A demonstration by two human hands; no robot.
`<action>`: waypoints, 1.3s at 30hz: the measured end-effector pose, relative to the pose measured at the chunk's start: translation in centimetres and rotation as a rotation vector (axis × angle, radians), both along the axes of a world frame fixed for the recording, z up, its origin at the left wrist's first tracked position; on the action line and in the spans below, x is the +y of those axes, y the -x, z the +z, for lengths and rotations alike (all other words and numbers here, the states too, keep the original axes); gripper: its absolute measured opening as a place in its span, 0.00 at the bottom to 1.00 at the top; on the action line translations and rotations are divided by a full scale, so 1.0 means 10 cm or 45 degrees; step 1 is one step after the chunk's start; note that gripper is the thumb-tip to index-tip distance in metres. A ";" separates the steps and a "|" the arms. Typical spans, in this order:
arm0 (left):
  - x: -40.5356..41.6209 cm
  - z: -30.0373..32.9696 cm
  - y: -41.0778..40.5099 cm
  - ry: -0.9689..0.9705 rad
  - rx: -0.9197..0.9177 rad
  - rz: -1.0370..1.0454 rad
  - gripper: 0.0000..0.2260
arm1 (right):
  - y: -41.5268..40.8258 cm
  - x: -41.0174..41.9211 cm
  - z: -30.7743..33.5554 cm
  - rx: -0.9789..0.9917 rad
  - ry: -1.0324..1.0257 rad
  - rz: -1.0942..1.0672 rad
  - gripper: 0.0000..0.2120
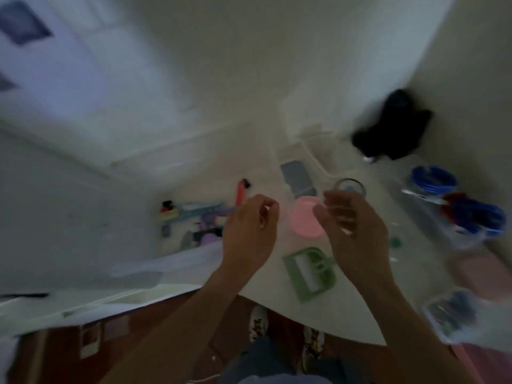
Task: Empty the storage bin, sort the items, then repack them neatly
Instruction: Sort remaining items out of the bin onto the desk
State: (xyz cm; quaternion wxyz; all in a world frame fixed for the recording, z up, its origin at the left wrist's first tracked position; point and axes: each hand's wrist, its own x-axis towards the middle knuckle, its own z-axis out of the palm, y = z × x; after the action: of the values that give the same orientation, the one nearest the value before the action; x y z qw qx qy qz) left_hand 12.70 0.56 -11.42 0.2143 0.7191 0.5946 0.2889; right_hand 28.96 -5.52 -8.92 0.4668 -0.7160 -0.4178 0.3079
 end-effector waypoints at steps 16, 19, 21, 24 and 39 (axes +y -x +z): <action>1.13 -0.84 2.09 0.905 0.527 -0.347 0.19 | 1.60 2.02 -1.32 -0.987 1.060 1.523 0.39; 1.20 -1.01 2.06 0.983 0.575 -0.509 0.18 | 1.65 2.05 -1.45 -0.911 1.003 1.531 0.41; 1.20 -1.14 2.07 0.942 0.620 -0.570 0.18 | 1.67 2.10 -1.48 -0.922 0.999 1.566 0.41; 1.21 -1.24 2.09 0.827 0.625 -0.534 0.19 | 1.64 2.15 -1.51 -1.054 1.004 1.553 0.32; 1.31 -1.08 2.16 0.833 0.152 -0.106 0.12 | 1.52 2.05 -1.59 -0.950 1.107 1.306 0.27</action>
State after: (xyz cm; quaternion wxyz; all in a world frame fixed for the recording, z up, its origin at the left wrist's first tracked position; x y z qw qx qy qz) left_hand -8.88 13.66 -22.18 0.4101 0.6516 0.6375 0.0309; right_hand 13.76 15.03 -24.78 -0.2298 -0.6083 -0.6687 0.3605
